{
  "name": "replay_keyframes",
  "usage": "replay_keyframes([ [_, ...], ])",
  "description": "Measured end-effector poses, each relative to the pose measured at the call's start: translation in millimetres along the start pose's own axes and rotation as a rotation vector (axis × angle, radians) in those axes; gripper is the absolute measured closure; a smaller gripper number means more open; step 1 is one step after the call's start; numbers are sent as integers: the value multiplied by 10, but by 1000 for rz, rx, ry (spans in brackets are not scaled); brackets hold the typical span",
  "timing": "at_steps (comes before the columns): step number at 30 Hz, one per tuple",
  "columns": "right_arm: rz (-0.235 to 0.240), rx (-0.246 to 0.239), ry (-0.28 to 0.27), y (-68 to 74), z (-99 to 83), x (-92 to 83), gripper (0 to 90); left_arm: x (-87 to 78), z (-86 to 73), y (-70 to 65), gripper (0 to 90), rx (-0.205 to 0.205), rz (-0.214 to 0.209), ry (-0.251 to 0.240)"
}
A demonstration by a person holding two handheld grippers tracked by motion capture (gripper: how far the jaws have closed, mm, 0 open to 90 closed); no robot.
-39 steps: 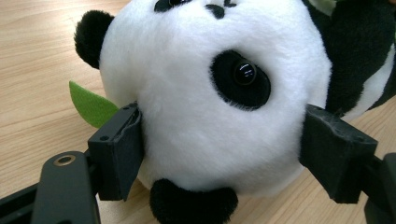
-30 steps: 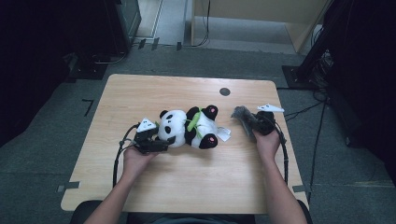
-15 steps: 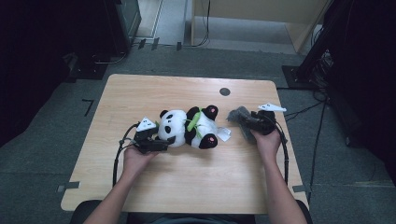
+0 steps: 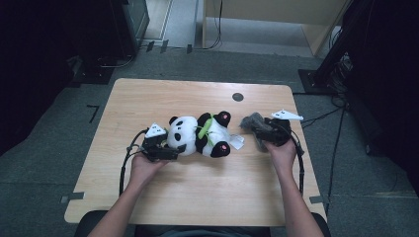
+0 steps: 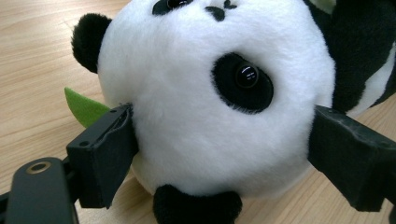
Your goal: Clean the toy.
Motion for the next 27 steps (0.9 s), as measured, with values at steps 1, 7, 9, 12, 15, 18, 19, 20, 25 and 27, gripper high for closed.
replay_keyframes([
  [1, 17, -2, -8, 71, 16, -37, 288, 4, 3, 1, 100, 0, 0, 1],
  [7, 58, -31, -12, 308, 46, -119, 262, 30, 7, 24, 70, -12, -12, 4],
  [9, 74, -35, -12, 394, 45, -153, 255, 34, 7, 28, 68, -13, -13, 1],
  [12, 105, -46, -17, 526, 37, -193, 249, 48, 5, 33, 65, -19, -16, -5],
  [15, 121, -66, -16, 619, 33, -208, 245, 52, 4, 34, 66, -15, -8, -5],
  [18, 155, -96, -18, 794, 36, -230, 241, 49, 2, 28, 130, 1, -4, -5],
  [19, 163, -104, -19, 836, 38, -237, 242, 47, 3, 26, 139, 7, -2, -5],
  [20, 163, -104, -19, 836, 38, -237, 242, 47, 3, 26, 152, 7, -2, -5],
  [25, 217, -147, -30, 1080, 56, -269, 236, 32, 5, 21, 197, 10, 1, 2],
  [27, 234, -159, -32, 1147, 53, -264, 236, 31, 6, 18, 197, 10, 3, 2],
])
Point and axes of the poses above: each handheld gripper's, and its own axes: x roughly forward along the jaws, z roughly out of its top, y roughly to its left, the point moved 4 cm from there along x, roughly forward along the jaws
